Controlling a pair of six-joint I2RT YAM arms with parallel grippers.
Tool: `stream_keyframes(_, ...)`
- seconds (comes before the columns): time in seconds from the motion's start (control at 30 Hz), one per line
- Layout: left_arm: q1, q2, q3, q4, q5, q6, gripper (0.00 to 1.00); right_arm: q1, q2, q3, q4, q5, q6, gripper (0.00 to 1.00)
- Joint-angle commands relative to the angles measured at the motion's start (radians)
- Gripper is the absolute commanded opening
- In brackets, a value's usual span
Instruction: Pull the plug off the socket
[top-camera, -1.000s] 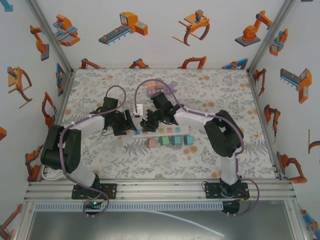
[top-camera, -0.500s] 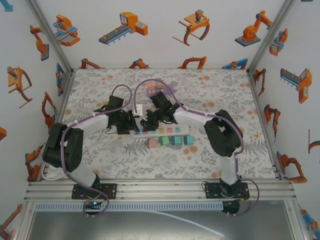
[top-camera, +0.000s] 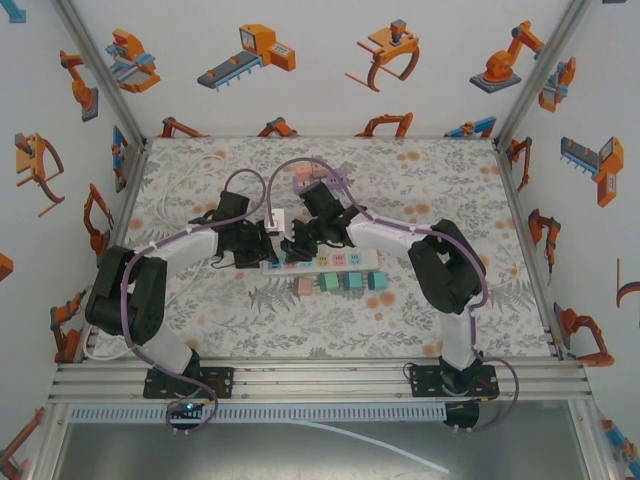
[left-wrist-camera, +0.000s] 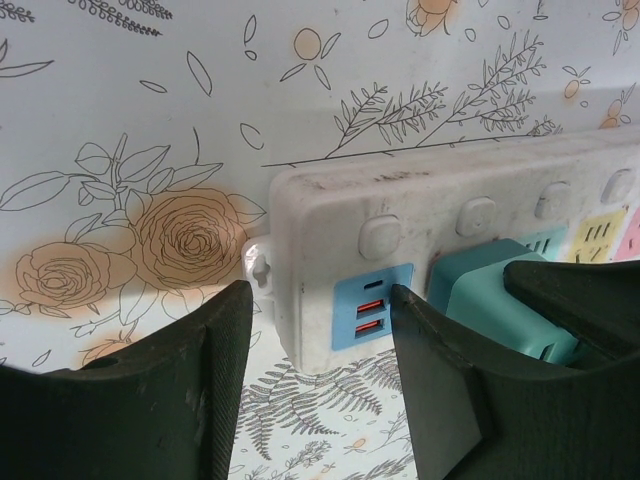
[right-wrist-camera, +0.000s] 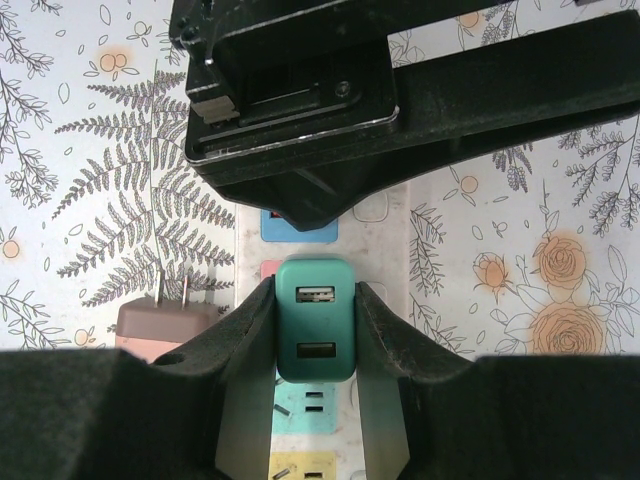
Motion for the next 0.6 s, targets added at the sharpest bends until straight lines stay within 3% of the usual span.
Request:
stream_keyframes(0.0,-0.006,0.05,-0.046,-0.107,-0.151,0.037,0.54,-0.001,-0.072,0.042,-0.004,-0.027,-0.007,0.11)
stream_keyframes(0.4,-0.009,0.037,-0.052,-0.106,-0.158,0.026,0.54,-0.001,-0.126,0.01,0.008,-0.015,-0.007,0.09)
stream_keyframes(0.57,-0.009,-0.004,-0.043,-0.086,-0.112,0.027,0.55,-0.003,-0.174,-0.017,0.015,0.006,0.009,0.09)
